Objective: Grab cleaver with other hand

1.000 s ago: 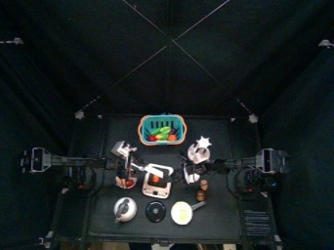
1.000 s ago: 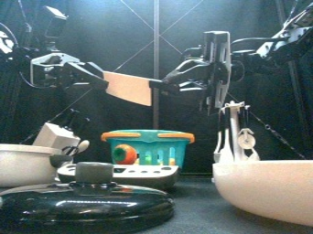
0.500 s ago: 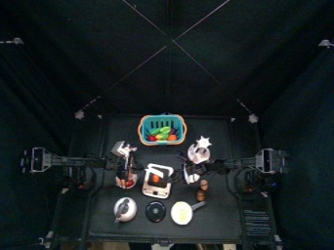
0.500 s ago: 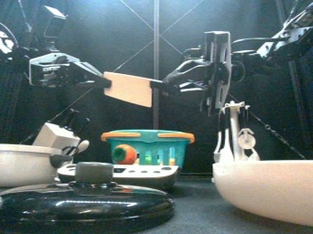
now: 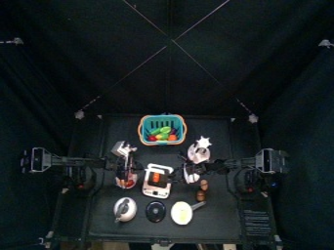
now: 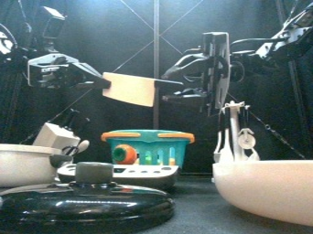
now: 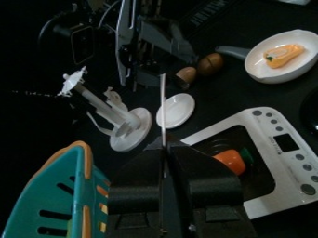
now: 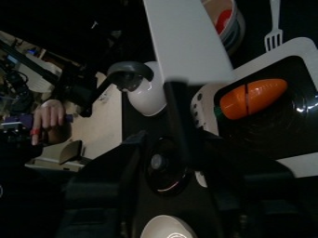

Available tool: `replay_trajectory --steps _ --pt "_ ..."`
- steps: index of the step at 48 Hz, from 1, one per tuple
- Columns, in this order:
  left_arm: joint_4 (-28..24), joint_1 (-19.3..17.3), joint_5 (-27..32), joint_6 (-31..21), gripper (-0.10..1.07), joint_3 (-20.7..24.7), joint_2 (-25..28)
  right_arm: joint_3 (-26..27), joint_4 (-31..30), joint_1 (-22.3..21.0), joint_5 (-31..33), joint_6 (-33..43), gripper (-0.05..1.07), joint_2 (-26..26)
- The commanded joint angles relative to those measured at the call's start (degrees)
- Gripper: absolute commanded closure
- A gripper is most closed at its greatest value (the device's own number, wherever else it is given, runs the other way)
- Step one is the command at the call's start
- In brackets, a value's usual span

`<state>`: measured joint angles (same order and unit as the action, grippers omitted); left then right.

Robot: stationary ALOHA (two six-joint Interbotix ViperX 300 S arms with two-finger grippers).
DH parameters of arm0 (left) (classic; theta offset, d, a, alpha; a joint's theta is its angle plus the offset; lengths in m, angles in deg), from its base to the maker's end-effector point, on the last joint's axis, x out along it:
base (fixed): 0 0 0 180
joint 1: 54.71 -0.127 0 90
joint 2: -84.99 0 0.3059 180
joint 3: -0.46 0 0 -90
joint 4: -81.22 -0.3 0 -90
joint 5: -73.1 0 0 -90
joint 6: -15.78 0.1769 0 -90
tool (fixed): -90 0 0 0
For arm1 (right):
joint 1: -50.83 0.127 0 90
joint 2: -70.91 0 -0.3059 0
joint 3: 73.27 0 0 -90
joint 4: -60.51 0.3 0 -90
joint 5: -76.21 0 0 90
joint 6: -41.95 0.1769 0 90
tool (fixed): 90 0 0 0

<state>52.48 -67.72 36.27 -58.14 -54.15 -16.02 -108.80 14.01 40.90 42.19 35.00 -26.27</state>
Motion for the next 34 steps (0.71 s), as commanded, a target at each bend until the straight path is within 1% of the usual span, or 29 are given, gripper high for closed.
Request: replay_trajectory --steps 1,6,13,21,30,34 --pt "0.09 -0.09 -0.26 -0.09 0.55 0.70 -0.09 0.88 0.09 -0.18 0.18 -0.26 0.12 1.41" --pt "0.18 -0.09 -0.35 -0.09 0.55 0.62 -0.09 0.88 0.00 -0.35 1.41 -0.44 0.05 1.76" --pt "0.35 -0.09 -0.26 -0.18 0.55 0.44 -0.09 0.44 -0.70 -0.44 4.75 -0.44 0.05 2.81" --pt "1.23 -0.09 -0.35 -0.44 0.55 -0.18 -0.09 -1.32 -2.99 -0.53 12.22 -0.79 0.05 6.50" --pt "5.98 -0.09 -0.35 -0.53 0.55 -0.97 -0.09 -1.49 -7.03 -0.18 20.92 -0.79 0.05 11.34" --pt "9.32 0.97 -0.35 -0.62 0.55 -1.14 -0.09 -1.49 -8.17 -0.09 24.52 -0.79 0.05 12.83"
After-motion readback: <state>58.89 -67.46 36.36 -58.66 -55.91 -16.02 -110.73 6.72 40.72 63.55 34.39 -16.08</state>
